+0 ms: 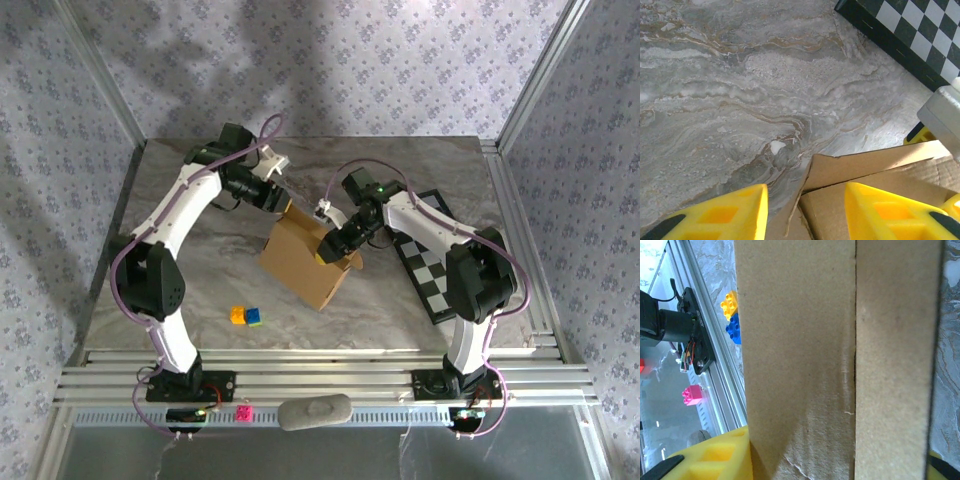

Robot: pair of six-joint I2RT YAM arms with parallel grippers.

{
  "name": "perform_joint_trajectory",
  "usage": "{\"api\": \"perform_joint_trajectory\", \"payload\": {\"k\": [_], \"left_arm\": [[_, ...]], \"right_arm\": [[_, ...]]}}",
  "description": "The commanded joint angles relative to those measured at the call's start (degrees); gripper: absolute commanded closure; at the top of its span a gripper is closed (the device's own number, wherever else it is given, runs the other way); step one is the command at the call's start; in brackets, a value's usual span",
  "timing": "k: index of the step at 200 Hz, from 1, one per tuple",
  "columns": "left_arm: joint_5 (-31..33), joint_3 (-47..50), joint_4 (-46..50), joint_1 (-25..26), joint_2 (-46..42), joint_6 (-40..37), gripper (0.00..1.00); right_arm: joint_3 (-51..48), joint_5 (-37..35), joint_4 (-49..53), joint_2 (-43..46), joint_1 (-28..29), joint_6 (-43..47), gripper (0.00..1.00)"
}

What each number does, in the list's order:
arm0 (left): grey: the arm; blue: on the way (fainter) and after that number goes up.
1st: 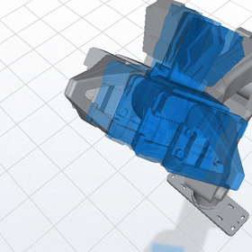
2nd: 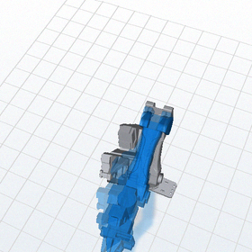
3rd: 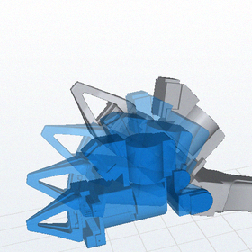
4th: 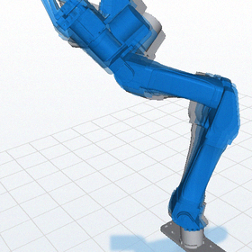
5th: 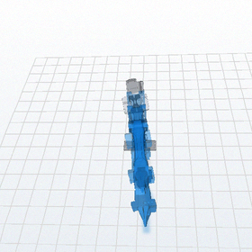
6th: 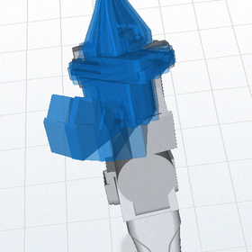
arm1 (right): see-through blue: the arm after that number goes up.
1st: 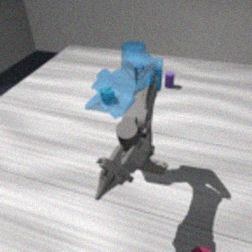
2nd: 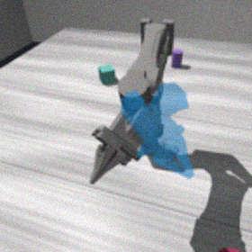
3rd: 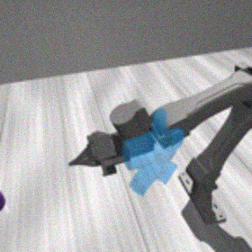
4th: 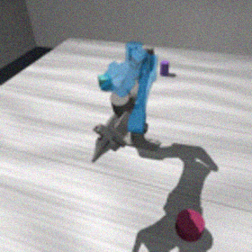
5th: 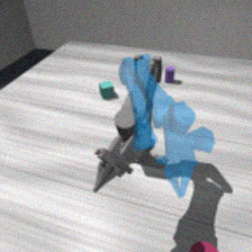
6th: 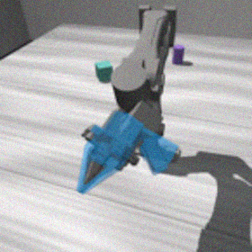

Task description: Fold the paper box

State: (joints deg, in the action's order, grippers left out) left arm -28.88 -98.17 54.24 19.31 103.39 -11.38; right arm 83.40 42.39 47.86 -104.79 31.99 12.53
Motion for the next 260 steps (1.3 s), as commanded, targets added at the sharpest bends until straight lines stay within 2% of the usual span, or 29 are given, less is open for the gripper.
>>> {"api": "perform_joint_trajectory", "payload": {"k": [1,12,91,116,130,185,206,224,260], "left_arm": [[-0.82,-0.44,0.88,0.55,-0.04,-0.23,0.61],[-0.92,-0.53,1.11,0.64,0.01,-0.24,0.65],[-1.11,0.68,1.75,0.97,0.01,-0.58,0.66],[0.26,0.7,1.71,1.19,0.57,-0.49,0.59],[0.58,0.55,1.63,1.34,0.82,-0.32,0.59],[-0.27,0.61,1.92,1.32,0.85,0.12,0.74],[0.18,0.97,1.92,1.34,0.71,0.04,0.73],[1.22,1.25,1.84,1.39,0.74,0.19,0.62],[1.64,0.71,2.01,1.74,1.59,0.3,0.65]], "right_arm": [[1.15,-0.03,1.54,-0.15,0.44,1.13,0.59],[1.33,-0.03,1.54,-0.16,0.36,1.18,0.59],[1.81,0.14,1.64,-0.77,0.34,1.17,0.6],[1.77,0.25,1.63,-0.68,0.24,1.17,0.61],[1.68,0.23,1.68,-0.61,0.23,1.11,0.61],[1.9,-0.08,1.59,-0.68,0.06,1.05,0.63],[1.95,-0.11,1.54,-0.76,0.04,1.08,0.64],[2.08,-0.12,1.56,-0.79,0.05,1.09,0.64],[2.03,-0.29,1.68,-0.85,0.2,1.17,0.65]]}}
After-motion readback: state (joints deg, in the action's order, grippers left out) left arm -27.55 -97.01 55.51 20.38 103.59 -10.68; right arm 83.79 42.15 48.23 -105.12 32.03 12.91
